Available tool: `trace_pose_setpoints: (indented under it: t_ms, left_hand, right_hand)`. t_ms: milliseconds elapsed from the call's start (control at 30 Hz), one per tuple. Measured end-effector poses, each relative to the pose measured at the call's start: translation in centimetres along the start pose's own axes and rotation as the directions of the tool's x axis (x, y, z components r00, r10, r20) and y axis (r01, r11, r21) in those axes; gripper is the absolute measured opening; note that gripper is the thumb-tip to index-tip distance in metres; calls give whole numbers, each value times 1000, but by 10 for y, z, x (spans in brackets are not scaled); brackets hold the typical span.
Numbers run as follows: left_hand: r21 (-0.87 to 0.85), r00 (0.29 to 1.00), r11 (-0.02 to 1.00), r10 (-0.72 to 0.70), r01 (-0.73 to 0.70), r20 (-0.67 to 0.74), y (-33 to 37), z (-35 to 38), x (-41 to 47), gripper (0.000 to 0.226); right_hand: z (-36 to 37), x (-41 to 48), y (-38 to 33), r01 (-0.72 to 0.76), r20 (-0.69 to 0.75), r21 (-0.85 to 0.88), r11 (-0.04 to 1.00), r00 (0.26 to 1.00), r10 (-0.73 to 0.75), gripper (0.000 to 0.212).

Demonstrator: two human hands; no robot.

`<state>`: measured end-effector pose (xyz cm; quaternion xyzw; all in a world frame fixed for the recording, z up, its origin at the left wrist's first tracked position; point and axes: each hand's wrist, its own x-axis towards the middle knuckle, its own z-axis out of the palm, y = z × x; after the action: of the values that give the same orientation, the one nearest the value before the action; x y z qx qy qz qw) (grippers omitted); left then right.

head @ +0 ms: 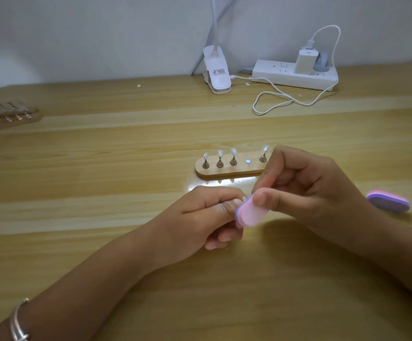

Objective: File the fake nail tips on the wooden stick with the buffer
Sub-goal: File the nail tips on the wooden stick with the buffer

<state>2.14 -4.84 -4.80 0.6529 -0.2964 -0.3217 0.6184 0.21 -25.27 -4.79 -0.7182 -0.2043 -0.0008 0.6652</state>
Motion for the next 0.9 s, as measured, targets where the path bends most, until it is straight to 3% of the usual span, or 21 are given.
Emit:
trace_pose_setpoints:
  t_ms: [133,267,400,533,667,800,900]
  left_hand:
    - [-17,1000,1000,0,0,6,2,1,0,27]
    - [-15,1000,1000,-13,13,-3,0,0,-1,29]
    - [-18,1000,1000,-14,14,13,3,0,-2,26]
    - [-25,1000,1000,-19,19,-8,2,0,-2,26]
    - [-51,1000,999,-17,17,7,3,1,0,26]
    - [-52,1000,999,-9,9,-7,2,2,0,26]
    - [-45,1000,999,-13,13,0,2,1,-1,26]
  right_hand:
    - [-8,2,1,7,-60,-21,1000,998,-9,33]
    - [1,-1,2,28,10,-78,997,1000,-27,37]
    - [-11,4,3,33,-77,-56,998,996,-38,36]
    - [-3,0,3,26,0,-68,997,1000,-26,38]
    - [-9,2,2,42,-76,-66,997,996,-47,39]
    - [-1,-1,3,74,6,-148,986,997,-74,35]
    - [-7,1,2,50,-51,-104,993,997,-55,48]
